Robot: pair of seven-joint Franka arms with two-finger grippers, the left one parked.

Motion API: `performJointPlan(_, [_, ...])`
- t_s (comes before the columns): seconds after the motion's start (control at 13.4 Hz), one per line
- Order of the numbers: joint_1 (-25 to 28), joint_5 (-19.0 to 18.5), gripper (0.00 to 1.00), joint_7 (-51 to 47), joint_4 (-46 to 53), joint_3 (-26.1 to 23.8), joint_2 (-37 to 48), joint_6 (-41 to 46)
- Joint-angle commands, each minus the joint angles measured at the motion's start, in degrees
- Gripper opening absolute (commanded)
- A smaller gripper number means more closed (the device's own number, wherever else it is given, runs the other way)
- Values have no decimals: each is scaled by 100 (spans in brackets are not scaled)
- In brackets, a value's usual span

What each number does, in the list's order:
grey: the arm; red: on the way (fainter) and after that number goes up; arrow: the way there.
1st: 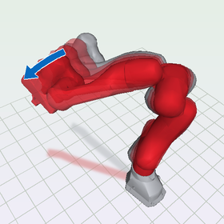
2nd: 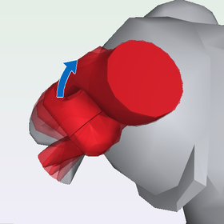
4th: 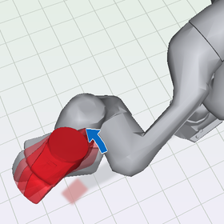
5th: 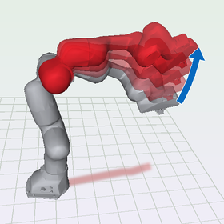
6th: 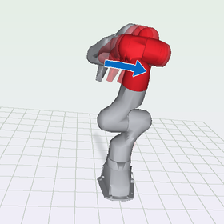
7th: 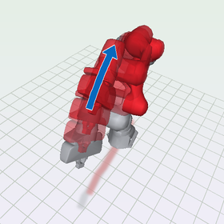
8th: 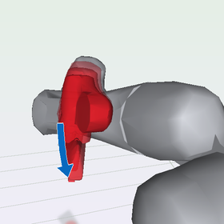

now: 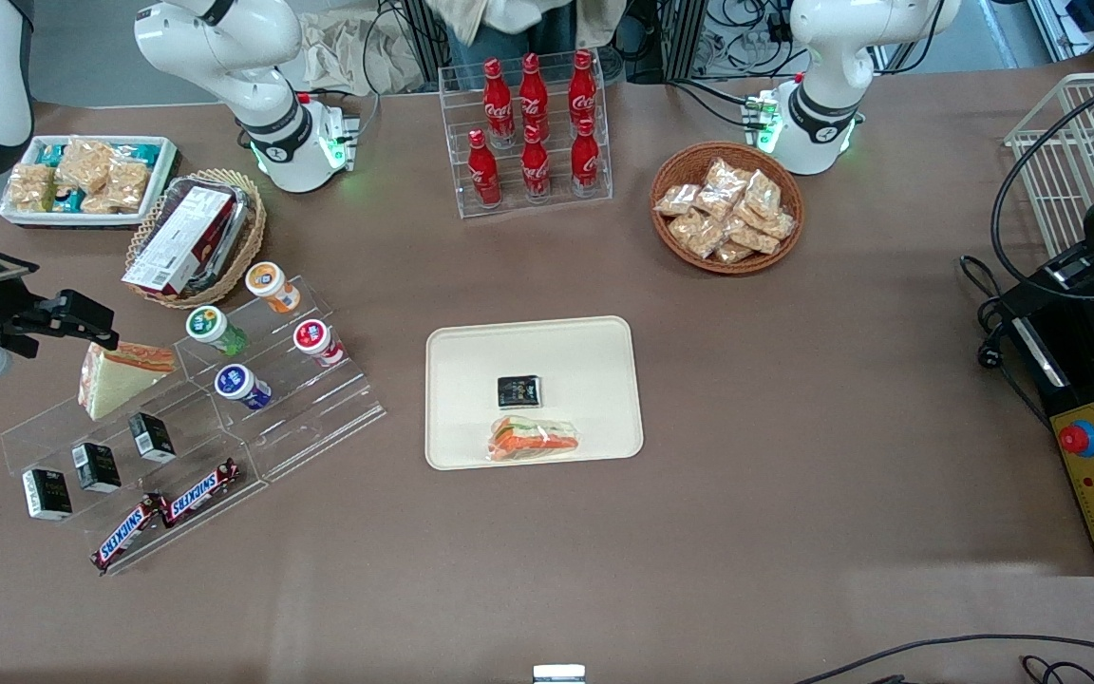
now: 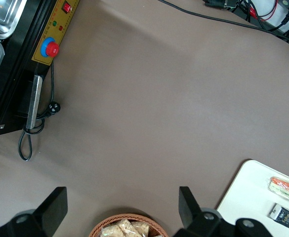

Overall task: Place green gum on tray
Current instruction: 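Move the right gripper over the acrylic rack toward the green gum bottle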

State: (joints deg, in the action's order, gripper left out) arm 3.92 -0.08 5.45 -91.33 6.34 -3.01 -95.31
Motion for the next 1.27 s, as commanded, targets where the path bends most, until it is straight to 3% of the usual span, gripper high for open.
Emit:
performJointPlan(0.0, [-31,52,99,53,28,8,11,38])
performJointPlan(0.45, [-5,52,99,87,-156,-10,134,91])
performJointPlan(1.2, [30,34,99,369,-2448,-19,1311,-743])
